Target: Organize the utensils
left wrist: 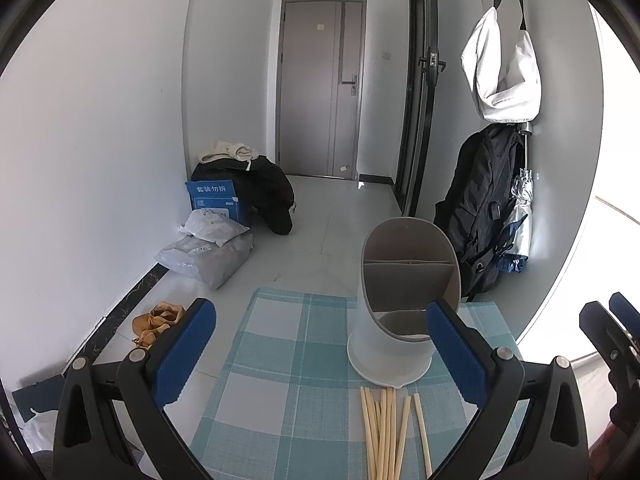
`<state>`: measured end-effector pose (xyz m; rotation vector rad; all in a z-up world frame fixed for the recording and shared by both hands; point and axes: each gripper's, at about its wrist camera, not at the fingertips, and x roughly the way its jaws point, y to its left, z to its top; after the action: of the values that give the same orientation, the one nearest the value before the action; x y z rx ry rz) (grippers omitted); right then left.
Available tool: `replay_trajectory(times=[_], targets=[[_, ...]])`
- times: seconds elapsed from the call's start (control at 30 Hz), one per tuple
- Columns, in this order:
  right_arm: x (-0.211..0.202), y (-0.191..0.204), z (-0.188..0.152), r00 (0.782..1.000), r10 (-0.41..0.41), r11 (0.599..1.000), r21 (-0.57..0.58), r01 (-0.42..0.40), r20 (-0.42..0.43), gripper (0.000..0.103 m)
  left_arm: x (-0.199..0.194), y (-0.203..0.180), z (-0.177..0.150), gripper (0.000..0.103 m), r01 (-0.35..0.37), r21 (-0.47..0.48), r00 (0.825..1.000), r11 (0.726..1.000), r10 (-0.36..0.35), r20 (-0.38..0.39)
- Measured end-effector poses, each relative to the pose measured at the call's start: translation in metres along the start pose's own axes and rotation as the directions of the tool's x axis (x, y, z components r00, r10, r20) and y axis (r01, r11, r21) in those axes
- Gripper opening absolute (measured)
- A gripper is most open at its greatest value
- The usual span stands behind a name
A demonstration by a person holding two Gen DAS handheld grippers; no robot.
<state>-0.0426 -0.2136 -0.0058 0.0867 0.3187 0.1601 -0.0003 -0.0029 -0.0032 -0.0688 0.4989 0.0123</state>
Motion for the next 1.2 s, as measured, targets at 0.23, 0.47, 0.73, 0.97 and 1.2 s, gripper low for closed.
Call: replay_trajectory(times=[0.23,0.47,0.73,0.97,1.2], targets=[[-0.0014,-0.0006,0.0006,1.000,-0.007,1.000,-0.002,0.007,0.003,0.103,0.0002,0.0016,-0.0021,0.102,-0.015,0.009,1.000,1.000,0.015,0.008],[-0.0019,-0.0027,0.0017,1.000,-0.006,1.000,0.006,0.006,0.003,0.103,0.0035,0.0059,-0.0022,0.102,-0.007,-0.011,1.000,1.000,0.006,-0.009],[-0.0007,-0.0029,0.0011,1.000,-0.010,1.000,0.011,0.010,-0.003,0.103,0.0027,0.0044,-0.0043,0.102,-0.011,-0.006,1.000,1.000,0.010,-0.008],[-0.0006,-0.0030,0.0008,1.000,-0.009,1.000,0.009,0.009,-0.008,0.103,0.0029,0.0053,-0.0052,0.102,-0.009,-0.005,1.000,1.000,0.009,-0.008],[0.0037,-0.0004,-0.0003,0.999,0.004,1.000,0.009,-0.004,-0.036,0.103,0.0008,0.0067,-0.0048,0.102,-0.002,-0.016,1.000,1.000,0.002,0.001]])
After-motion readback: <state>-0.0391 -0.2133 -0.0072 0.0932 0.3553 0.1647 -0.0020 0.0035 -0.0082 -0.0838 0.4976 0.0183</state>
